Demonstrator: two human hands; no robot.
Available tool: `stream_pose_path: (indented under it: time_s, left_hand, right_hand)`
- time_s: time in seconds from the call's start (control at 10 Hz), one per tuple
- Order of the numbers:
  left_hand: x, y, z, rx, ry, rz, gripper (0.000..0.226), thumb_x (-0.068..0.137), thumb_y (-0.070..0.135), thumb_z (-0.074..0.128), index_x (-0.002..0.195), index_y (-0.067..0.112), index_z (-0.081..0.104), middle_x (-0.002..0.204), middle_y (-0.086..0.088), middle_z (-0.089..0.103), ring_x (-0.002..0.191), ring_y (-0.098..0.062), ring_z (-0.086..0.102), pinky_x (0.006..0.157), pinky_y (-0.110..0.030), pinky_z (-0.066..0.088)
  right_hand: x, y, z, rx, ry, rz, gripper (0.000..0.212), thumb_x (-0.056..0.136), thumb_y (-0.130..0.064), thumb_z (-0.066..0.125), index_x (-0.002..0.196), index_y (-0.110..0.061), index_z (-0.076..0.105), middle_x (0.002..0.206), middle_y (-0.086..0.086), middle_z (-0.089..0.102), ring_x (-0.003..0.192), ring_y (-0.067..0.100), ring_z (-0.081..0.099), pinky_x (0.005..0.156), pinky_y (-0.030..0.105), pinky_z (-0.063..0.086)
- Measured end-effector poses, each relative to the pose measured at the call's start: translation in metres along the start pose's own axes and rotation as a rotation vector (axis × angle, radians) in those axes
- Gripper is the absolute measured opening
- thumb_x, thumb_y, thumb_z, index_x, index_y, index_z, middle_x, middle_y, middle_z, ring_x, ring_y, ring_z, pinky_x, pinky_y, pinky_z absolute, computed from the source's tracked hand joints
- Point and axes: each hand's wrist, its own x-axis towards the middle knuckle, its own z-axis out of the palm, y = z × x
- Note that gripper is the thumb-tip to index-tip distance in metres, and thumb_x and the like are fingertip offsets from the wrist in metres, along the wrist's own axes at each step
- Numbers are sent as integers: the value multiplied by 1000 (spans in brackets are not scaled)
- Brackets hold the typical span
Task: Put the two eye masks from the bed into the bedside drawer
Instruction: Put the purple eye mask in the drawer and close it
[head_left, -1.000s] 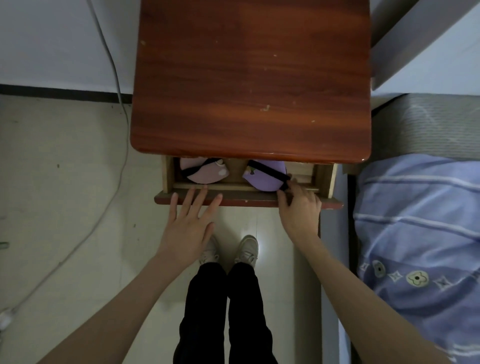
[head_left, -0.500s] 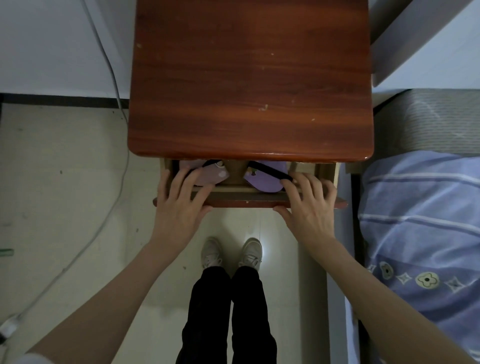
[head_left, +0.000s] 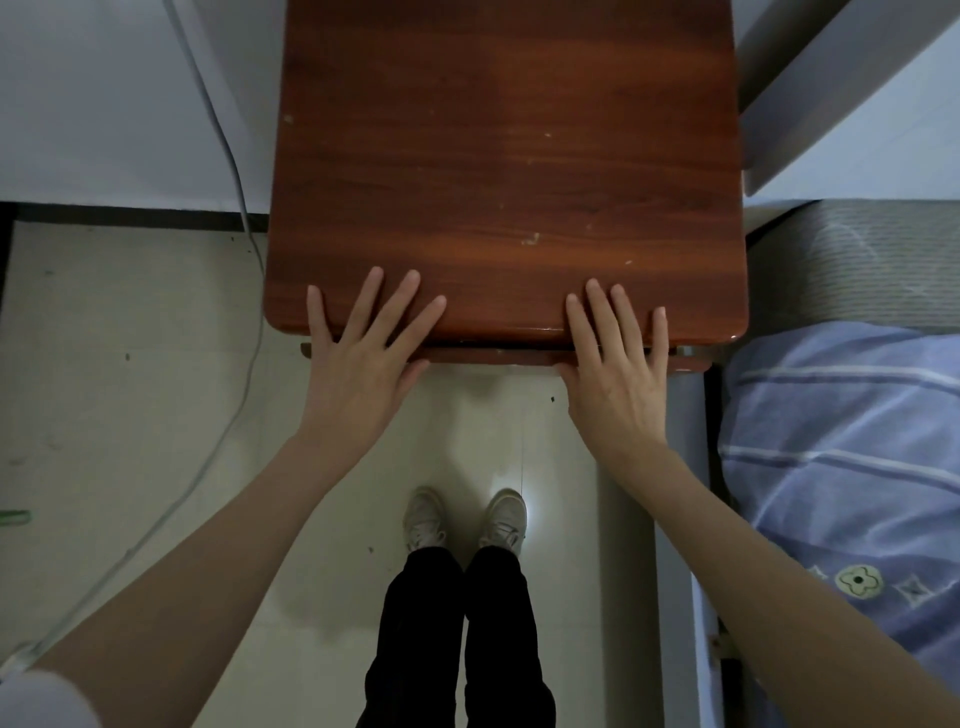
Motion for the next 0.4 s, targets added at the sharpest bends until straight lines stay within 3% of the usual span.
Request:
stream_pose_path:
  time_s: [0.2,0.3,0.4]
  left_hand:
    - [13,10,3,-40,6,-94,55,88,27,50,138,32,28,149,-3,35,139,-30,26,101,-75,12]
    - [11,8,6,-11,-17,-87,59,89,37,47,140,34,19,152,-3,29,141,-30,22,101,-75,11]
    - [11,8,6,-12,-44,-79,60,89,49,39,141,35,13,153,-2,26,141,-29,20,101,-75,11]
  right_hand:
    - [16,-2,0,-43,17,40,62,76,-17,70,132,-11,43,135,13,54,128,31,47,104,58,33]
    - [16,-6,-7,113,-59,67,57,82,-19,62,134,-10,40,142,14,45,135,31,36,112,59,21]
    - [20,-4,-28,458,-129,163,57,86,-28,57,138,-16,36,147,9,38,140,25,26,117,52,12]
